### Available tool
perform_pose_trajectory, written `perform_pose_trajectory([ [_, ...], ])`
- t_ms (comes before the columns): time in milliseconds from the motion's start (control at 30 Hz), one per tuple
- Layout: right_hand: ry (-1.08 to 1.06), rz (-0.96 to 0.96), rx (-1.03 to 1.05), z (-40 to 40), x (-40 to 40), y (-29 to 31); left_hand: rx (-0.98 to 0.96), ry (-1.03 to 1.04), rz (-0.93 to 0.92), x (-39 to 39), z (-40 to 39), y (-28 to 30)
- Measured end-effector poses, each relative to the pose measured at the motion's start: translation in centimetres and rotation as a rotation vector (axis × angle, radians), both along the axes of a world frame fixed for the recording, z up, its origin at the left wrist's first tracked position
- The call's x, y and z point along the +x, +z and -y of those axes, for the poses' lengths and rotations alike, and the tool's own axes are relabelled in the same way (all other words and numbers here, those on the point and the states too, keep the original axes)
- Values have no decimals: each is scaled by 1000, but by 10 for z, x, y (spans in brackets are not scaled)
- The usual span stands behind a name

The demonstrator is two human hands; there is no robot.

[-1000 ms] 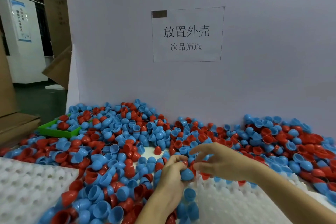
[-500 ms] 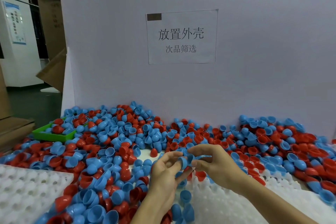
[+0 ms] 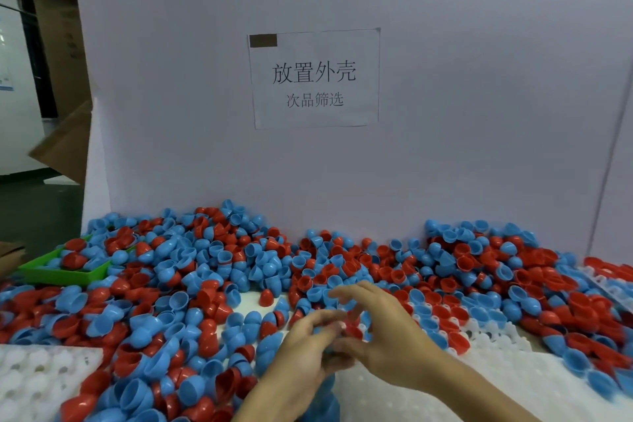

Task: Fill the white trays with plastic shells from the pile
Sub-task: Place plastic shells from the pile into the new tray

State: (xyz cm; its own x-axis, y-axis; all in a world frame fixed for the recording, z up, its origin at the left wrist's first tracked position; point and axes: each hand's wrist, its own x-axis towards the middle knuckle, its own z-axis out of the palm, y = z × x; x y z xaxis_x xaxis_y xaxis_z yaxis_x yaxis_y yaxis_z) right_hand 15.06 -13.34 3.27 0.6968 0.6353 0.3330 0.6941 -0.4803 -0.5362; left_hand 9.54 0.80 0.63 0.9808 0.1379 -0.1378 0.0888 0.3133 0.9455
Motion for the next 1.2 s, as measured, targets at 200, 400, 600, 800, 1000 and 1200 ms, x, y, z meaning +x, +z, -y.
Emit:
perform_pose_trajectory([
  [200,-91,-44,55,40,7,6,1138,-340,-39,-13,-24,21],
  [400,-106,-157,-36,85,18,4,1639,328,-426,28,-91,74],
  [600,33,-405,-393,125,46,32,1680,2,80,59,-59,58],
  [800,-102,-349,-320,141,77,50,1530,-307,175,120,10,49],
  [1000,-132,-338,-263,157,83,64,1412,-48,-17,198,72,29],
  [1200,-155,-323,-210,174,80,76,1636,-291,-375,262,111,9],
])
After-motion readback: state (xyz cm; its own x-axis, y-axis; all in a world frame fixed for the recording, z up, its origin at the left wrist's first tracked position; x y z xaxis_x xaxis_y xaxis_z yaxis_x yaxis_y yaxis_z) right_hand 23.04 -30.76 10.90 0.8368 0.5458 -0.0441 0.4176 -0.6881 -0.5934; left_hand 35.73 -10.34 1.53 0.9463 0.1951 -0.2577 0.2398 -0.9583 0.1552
